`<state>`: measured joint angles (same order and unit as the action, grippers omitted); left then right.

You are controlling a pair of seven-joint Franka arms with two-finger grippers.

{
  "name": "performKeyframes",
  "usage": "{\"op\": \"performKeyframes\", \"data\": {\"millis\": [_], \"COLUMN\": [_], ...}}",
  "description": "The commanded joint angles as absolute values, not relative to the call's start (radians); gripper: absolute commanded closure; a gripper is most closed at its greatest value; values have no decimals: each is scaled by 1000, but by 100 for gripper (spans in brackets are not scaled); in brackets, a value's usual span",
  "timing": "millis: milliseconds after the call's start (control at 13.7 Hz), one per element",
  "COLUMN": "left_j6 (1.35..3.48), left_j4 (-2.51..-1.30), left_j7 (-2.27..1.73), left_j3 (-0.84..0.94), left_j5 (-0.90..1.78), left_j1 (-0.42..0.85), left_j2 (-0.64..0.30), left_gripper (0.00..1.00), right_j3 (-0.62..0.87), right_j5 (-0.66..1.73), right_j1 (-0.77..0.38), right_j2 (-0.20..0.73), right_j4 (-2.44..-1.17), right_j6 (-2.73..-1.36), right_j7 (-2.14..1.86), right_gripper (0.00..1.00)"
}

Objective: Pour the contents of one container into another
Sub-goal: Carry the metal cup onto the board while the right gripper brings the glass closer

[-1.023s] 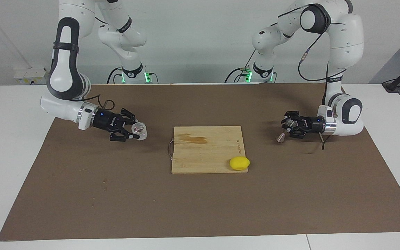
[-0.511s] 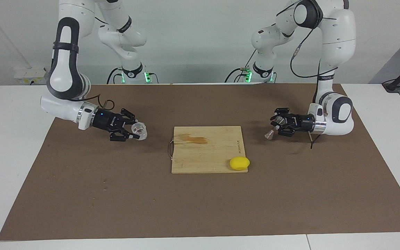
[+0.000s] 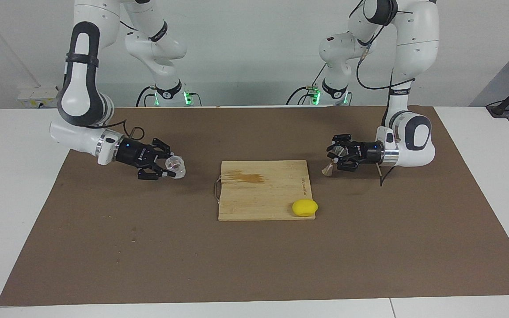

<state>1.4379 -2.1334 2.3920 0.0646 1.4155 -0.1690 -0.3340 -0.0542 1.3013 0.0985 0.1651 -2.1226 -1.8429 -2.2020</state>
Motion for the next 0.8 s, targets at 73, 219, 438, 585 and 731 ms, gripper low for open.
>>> {"op": "performKeyframes", "data": {"millis": [73, 219, 438, 585, 731], "left_j6": [1532, 1575, 1617, 1647, 1695], "left_j4": [-2217, -2221, -2230, -2233, -2233], "left_j7": [2359, 2359, 2359, 2359, 2359], "left_j3": [51, 51, 51, 51, 51], "left_j5": [1494, 1541, 1589, 1632, 1672], "left_j1": [-94, -46, 11, 52, 95], "left_j2": [-242, -236, -227, -221, -216], "left_gripper": [92, 92, 92, 92, 92], "right_j3": [-51, -52, -52, -52, -51], "right_j5": [1302, 1302, 1302, 1302, 1302], "right_j1": [114, 115, 121, 121, 121], "right_j2": [138, 138, 138, 138, 138], "right_j4": [-2141, -2141, -2141, -2141, -2141], "right_j6": [-1824, -1818, -1816, -1816, -1816], "right_j7": [-2194, -2195, -2195, -2195, -2195], "right_gripper": [100, 100, 100, 100, 100]}}
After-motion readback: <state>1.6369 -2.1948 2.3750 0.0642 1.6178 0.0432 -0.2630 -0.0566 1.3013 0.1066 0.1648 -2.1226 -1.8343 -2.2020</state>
